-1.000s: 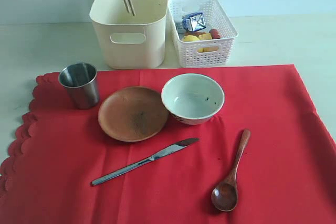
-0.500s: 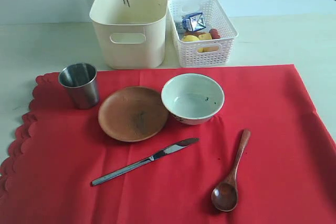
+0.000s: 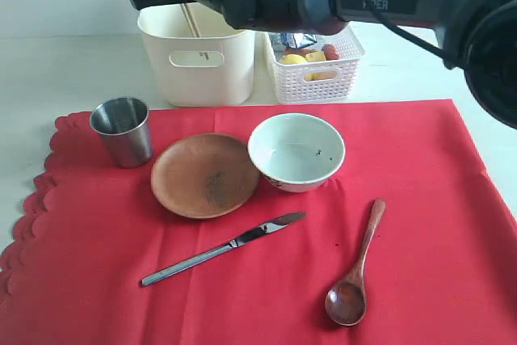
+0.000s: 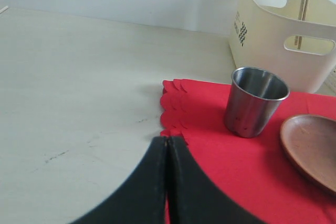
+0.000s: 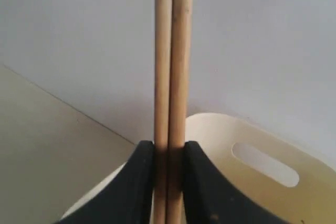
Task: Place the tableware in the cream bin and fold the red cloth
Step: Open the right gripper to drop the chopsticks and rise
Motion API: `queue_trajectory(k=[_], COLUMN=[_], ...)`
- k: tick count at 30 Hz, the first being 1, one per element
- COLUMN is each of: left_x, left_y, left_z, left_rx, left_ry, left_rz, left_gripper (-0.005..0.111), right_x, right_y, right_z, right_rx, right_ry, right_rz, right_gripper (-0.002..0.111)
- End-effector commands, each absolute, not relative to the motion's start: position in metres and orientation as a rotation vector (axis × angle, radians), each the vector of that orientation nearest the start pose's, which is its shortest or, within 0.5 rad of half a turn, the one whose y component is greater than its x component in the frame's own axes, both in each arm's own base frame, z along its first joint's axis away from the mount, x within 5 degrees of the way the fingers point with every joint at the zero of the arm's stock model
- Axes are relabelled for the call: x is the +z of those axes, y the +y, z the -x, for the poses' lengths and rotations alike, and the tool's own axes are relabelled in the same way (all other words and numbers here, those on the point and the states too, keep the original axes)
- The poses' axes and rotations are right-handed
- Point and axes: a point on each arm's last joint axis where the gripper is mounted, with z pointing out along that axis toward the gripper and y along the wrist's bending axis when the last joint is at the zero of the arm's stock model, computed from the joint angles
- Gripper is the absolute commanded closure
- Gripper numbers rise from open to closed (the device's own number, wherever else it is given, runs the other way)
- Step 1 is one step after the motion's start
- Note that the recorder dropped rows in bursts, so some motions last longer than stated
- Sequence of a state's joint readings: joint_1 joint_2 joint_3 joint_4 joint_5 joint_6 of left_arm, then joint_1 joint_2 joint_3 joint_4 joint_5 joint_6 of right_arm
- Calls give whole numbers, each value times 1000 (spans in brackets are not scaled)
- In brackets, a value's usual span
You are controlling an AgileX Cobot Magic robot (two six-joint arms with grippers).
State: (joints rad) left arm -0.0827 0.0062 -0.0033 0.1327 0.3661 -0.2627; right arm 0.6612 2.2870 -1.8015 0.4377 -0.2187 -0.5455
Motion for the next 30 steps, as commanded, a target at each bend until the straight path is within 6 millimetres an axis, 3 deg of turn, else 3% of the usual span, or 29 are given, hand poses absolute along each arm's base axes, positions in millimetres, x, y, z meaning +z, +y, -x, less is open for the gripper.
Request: queue_trajectory(k=[1,7,14,17,22,26,30], left_x=[181,181,181,181,181,181,181], left_y=[0,0,0,0,0,0,0], left_z=[-53,-53,-53,-53,-53,-53,-53], left_rx=[-117,-117,-117,-117,-117,-117,-117], left_ry=[1842,1842,1842,1842,1842,1842,1842], left_rz=[90,90,90,90,90,90,90], left_gripper=[107,107,107,107,107,107,107], right_x=[203,179,167,162,158,173,197], right_y=[330,332,333,334,334,333,332], right_z=[-434,-435,-433,-432,-431,-431,-429], right_rx=[320,330,350,357,367,370,379], right_ry=[1715,1787,1851,1879,1900,1868,1825], right_rz=[638,659,678,696,695,683,665], right_gripper=[108,108,107,99,75,58,52])
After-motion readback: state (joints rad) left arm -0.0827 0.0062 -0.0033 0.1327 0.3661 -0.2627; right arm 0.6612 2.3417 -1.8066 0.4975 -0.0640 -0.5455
